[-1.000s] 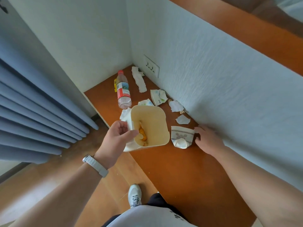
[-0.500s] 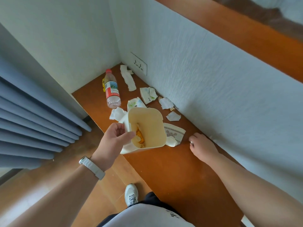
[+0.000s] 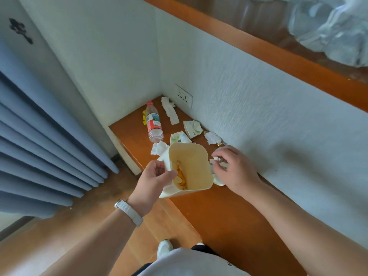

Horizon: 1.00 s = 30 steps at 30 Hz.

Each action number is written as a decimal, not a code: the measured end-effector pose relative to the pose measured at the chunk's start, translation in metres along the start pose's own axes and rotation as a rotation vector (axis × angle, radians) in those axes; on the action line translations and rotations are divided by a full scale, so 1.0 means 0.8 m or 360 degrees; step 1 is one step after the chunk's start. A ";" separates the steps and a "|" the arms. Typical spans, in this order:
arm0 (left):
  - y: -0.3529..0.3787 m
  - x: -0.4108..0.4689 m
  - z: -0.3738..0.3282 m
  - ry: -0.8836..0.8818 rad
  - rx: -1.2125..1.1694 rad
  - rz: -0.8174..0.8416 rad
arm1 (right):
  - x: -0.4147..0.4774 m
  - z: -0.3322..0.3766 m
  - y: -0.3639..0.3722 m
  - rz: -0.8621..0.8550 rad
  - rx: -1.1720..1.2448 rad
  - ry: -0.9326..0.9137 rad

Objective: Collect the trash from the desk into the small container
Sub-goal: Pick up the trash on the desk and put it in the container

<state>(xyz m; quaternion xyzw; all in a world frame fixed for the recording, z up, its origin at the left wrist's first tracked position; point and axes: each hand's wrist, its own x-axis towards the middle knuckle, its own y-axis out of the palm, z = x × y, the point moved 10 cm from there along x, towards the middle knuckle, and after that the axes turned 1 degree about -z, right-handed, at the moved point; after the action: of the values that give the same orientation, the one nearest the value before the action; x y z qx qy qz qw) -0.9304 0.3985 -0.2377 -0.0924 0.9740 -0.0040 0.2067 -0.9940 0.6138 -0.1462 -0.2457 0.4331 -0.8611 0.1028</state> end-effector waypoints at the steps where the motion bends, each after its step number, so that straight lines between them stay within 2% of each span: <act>1: -0.003 -0.004 0.000 0.0002 -0.0005 -0.0002 | 0.003 0.015 0.008 0.0065 0.0023 -0.0011; 11: -0.075 -0.037 0.008 -0.0011 -0.0034 -0.0149 | 0.005 0.109 0.115 0.0822 0.0068 -0.0050; 14: -0.100 -0.039 0.016 -0.0040 -0.0046 -0.0223 | 0.015 0.115 0.119 0.0831 0.0062 -0.0081; 23: -0.151 -0.026 0.042 -0.0068 -0.0202 -0.0410 | 0.041 0.055 0.128 0.0924 -0.0236 0.0129; 27: -0.156 -0.016 0.064 -0.0110 -0.0271 -0.0460 | 0.025 0.004 0.166 0.1076 -0.0364 0.0288; 30: -0.163 -0.008 0.080 -0.0159 -0.0300 -0.0520 | 0.013 -0.025 0.209 0.1170 -0.0386 0.0302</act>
<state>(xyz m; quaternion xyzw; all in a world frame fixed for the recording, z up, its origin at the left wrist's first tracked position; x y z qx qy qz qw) -0.8758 0.2735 -0.2878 -0.2684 0.9306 0.0583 0.2418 -1.0192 0.5230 -0.2863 -0.0039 0.5983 -0.7284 0.3339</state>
